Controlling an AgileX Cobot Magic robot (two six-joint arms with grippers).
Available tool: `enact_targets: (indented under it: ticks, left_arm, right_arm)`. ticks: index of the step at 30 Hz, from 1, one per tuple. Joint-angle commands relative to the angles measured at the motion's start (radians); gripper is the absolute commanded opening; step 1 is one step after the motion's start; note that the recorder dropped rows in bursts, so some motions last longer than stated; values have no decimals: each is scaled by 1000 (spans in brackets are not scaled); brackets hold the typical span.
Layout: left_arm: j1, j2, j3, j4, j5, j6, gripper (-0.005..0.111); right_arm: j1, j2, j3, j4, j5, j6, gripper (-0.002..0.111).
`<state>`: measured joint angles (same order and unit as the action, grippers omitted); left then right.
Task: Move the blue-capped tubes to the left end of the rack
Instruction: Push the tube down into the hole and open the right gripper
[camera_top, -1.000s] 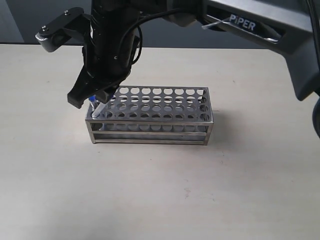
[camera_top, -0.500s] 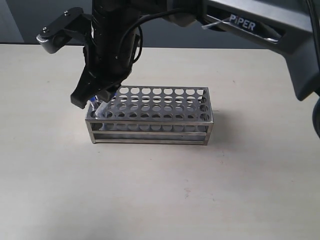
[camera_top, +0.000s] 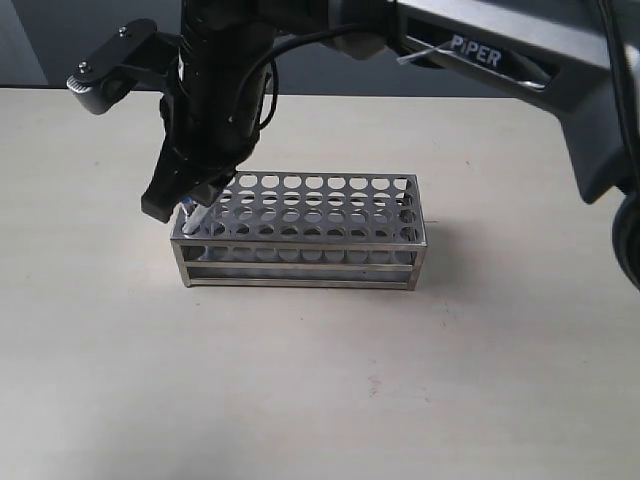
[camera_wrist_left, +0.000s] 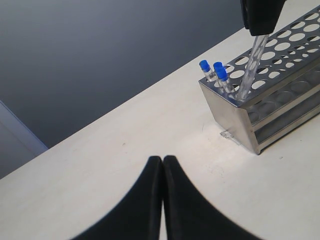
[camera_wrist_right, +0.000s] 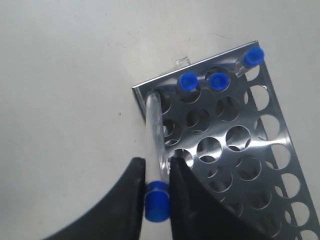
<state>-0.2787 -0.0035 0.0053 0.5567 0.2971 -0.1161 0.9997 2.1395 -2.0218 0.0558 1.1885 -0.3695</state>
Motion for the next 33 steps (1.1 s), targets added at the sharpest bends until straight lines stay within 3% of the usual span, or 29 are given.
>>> enact_targets:
  ticks: [1,20,27,33]
  left_arm:
    - [-4,3,-5,-6,-4,-5,1]
    - [-4,3,-5,-6,-4,-5,1]
    - [-4,3,-5,-4,-6,-5,1]
    - [-4,3,-5,-4,-6,-5,1]
  right_arm:
    - [1,8,2,-8,-12,-23,-1]
    - [5,20,2,-21,-52,-113,-1]
    - [18,20,2,107,-87,-219,-1]
    - [20,27,2,110,-97,-223,-1]
